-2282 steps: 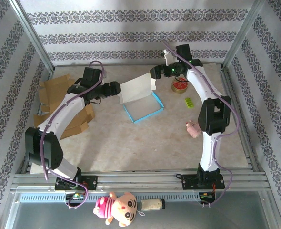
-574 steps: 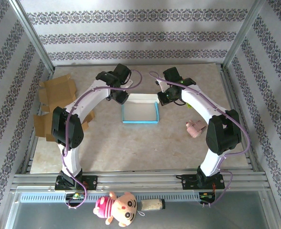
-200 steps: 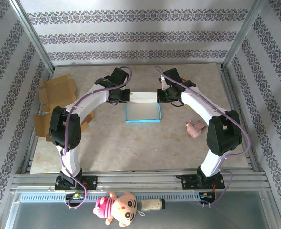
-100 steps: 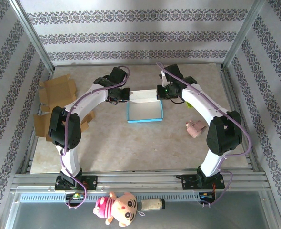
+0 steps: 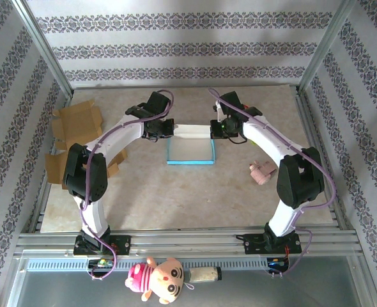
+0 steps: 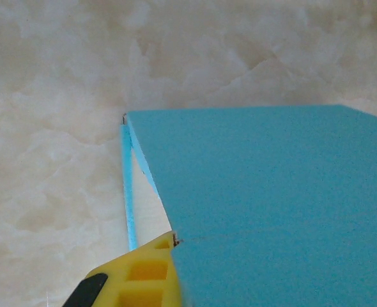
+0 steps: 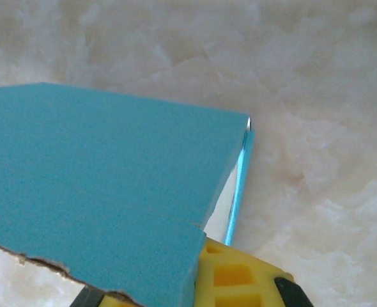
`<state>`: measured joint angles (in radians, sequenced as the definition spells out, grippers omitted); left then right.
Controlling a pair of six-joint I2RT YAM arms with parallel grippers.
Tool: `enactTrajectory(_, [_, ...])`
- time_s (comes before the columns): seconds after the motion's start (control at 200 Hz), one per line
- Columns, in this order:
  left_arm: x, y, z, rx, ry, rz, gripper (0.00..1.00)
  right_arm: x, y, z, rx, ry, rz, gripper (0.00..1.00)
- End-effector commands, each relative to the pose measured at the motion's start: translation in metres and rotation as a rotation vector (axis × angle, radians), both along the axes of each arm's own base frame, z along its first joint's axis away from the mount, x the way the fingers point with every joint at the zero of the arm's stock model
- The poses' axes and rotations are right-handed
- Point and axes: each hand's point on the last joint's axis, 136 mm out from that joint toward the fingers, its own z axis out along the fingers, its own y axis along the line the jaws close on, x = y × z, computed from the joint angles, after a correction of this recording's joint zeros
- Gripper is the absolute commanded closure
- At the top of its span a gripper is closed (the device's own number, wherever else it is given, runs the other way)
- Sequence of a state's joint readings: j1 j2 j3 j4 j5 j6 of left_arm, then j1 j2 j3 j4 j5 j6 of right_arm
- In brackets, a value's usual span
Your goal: Fold the paper box
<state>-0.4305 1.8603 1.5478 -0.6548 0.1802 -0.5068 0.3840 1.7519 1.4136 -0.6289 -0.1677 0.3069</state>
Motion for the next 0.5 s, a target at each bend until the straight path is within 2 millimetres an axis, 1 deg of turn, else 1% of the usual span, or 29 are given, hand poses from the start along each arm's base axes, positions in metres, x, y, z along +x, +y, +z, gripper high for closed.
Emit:
enactTrajectory(0.0, [-0.016, -0.023, 0.001, -0.065, 0.017, -0.047, 0.98, -0.016, 0.014, -0.006, 0.029, 0.011, 0.069, 1.00])
enactTrajectory(0.105, [-0.023, -0.026, -0.008, -0.057, 0.038, -0.051, 0.98, -0.020, 0.010, -0.013, 0.015, 0.022, 0.063, 1.00])
enactTrajectory(0.305, [-0.034, -0.024, -0.013, -0.055, 0.044, -0.037, 0.98, -0.031, 0.008, -0.022, 0.000, 0.035, 0.069, 1.00])
enactTrajectory(0.405, [-0.039, -0.024, -0.012, -0.058, 0.038, -0.035, 0.97, -0.036, 0.008, -0.026, -0.003, 0.044, 0.074, 0.94])
enactTrajectory(0.495, [-0.041, -0.024, -0.007, -0.063, 0.026, -0.036, 0.89, -0.039, 0.011, -0.024, 0.003, 0.046, 0.080, 0.87])
